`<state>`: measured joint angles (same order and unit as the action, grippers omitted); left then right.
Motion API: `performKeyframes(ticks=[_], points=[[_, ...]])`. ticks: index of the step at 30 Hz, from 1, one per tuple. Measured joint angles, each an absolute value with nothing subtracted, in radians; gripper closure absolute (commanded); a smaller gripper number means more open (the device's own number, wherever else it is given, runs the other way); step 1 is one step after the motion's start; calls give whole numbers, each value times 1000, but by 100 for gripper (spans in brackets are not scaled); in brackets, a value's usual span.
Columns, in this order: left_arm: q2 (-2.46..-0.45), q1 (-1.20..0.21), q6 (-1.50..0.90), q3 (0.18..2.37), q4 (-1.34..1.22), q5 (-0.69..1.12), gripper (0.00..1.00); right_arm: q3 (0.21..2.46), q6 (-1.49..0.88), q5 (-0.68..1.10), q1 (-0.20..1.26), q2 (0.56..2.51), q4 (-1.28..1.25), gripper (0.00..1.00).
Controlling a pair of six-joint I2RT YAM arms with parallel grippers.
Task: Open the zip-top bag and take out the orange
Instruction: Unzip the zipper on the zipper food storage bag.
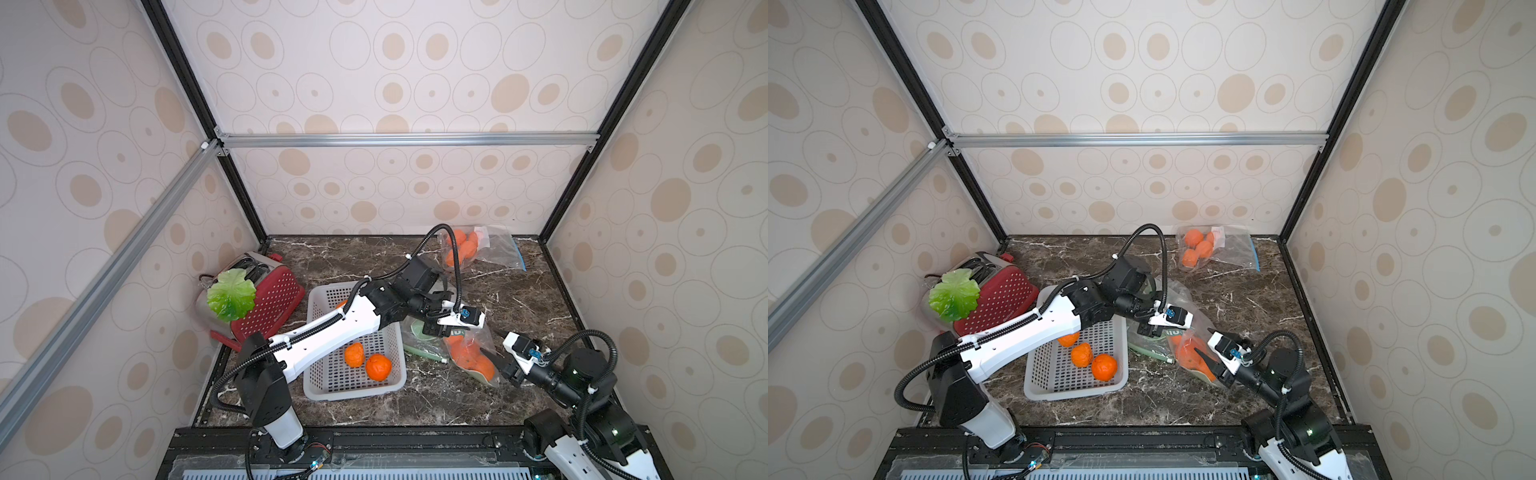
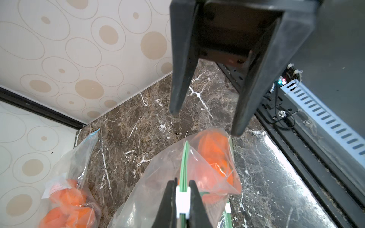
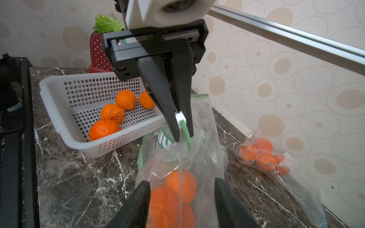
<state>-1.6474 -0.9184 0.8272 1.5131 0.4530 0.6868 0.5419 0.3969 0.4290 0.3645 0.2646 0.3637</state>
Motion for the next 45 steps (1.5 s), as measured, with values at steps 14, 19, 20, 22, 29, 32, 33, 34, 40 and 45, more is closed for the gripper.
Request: performKeyframes(ticks=[14, 19, 20, 22, 29, 32, 33, 34, 40, 45], points=[[-1647, -918, 826, 1513, 455, 732, 98, 551, 334, 520, 364, 385, 222, 77], [-1647, -918, 826, 1513, 457, 733, 97, 551, 324, 538, 364, 391, 208, 100], [-1647, -917, 826, 1513, 458, 731, 96, 551, 319, 542, 364, 396, 211, 100], [-1647, -915, 826, 1513, 461, 727, 91, 559, 322, 547, 364, 413, 215, 100], [-1647, -916, 822, 1513, 463, 737, 76, 565, 328, 550, 364, 421, 218, 100], [-1647, -918, 820, 1513, 471, 740, 76, 565, 335, 550, 364, 419, 222, 100], [-1647, -917, 820, 1513, 473, 740, 76, 565, 338, 550, 364, 418, 224, 100], [-1647, -917, 820, 1513, 477, 740, 77, 565, 339, 550, 364, 416, 226, 100], [-1647, -917, 820, 1513, 490, 739, 77, 565, 357, 549, 364, 407, 245, 100], [-1647, -917, 819, 1514, 492, 743, 78, 565, 365, 548, 364, 397, 256, 100]])
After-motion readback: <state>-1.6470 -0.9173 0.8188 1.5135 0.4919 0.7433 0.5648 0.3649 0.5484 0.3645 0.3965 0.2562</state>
